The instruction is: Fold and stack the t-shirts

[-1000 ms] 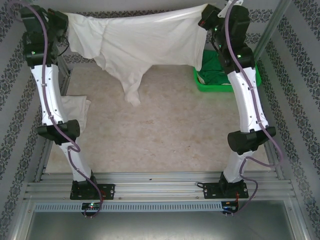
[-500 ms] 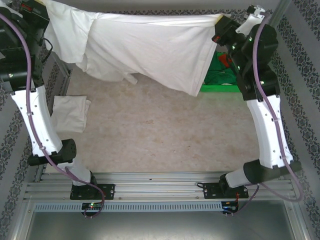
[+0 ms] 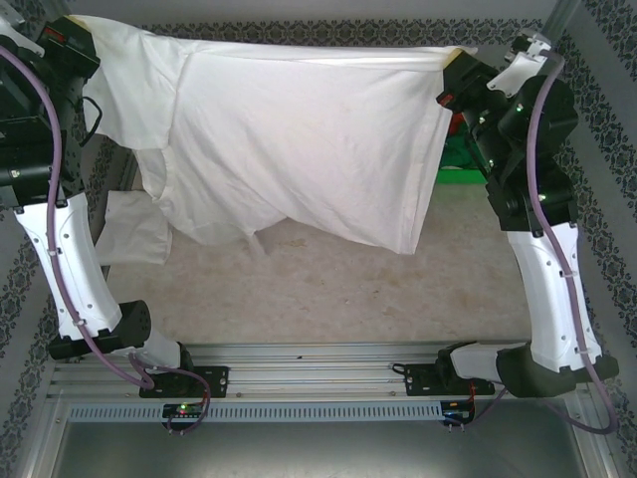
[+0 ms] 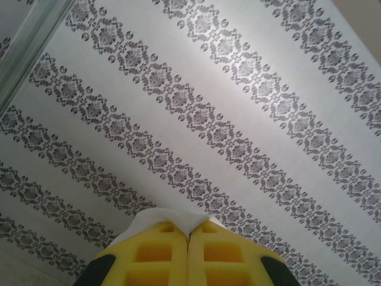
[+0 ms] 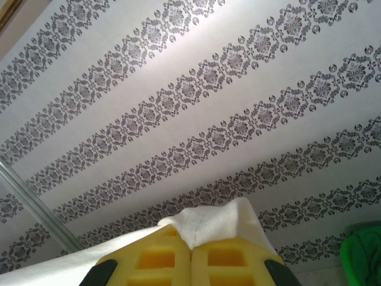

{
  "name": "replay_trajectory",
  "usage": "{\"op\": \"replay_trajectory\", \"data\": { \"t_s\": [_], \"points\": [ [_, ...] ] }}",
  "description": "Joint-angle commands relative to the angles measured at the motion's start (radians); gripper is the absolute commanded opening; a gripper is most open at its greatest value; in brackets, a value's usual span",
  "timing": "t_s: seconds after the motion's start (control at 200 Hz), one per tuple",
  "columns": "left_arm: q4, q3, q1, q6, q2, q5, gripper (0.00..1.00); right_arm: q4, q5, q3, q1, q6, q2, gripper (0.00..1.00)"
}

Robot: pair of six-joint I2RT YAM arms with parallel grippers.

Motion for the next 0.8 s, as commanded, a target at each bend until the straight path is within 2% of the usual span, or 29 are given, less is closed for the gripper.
{"op": "replay_trajectory", "data": {
  "t_s": [0.0,0.215,0.365,0.49,0.635,0.714,0.794],
  "points": [
    [0.085,-0.062,0.011,0.0,0.045,-0.014,0.0,0.036,0.034,0.002,-0.005,-0.013,0.061,0.0],
    [0.185,-0.181,0.009,-0.061,0.116,-0.002,0.0,0.118,0.013,0.032,-0.006,-0.007,0.217,0.0],
    [0.259,-0.183,0.003,-0.128,0.211,-0.011,0.0,0.129,-0.012,0.185,-0.01,-0.018,0.378,0.0],
    [0.242,0.023,0.001,-0.156,0.35,-0.013,0.0,0.088,-0.042,0.445,-0.02,-0.017,0.546,0.0],
    [0.158,0.441,0.006,-0.179,0.543,-0.027,0.0,-0.028,-0.079,0.885,-0.023,-0.006,0.761,0.0],
    [0.201,0.443,0.015,-0.222,0.531,-0.023,0.0,-0.069,-0.103,1.061,-0.036,0.043,0.84,0.0],
    [0.2,0.398,0.015,-0.201,0.484,-0.017,0.0,-0.08,-0.123,1.073,-0.046,0.071,0.838,0.0]
  ]
}}
